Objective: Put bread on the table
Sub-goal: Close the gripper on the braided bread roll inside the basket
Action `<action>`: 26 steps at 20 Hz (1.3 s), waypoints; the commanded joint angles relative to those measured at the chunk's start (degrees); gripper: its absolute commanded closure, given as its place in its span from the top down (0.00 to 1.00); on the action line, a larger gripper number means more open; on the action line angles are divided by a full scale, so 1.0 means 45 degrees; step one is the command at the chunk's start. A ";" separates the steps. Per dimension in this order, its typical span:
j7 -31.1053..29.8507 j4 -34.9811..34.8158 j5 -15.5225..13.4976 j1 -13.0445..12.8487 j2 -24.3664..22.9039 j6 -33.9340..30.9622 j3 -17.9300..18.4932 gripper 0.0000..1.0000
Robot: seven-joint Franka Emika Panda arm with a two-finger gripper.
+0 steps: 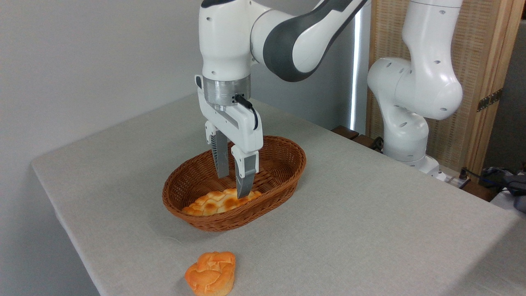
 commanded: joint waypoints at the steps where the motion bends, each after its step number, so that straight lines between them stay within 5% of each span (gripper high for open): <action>1: 0.0166 -0.0082 0.0246 -0.0157 -0.0063 0.0349 0.0093 1.00; 9: 0.0166 -0.0180 0.1515 -0.0215 0.0424 0.0467 0.0074 1.00; 22: -0.0029 -0.0199 0.1088 -0.0469 0.1186 0.1424 0.0074 0.99; 26: 0.0010 -0.0219 0.0344 -0.0508 0.1206 0.1424 0.0074 0.79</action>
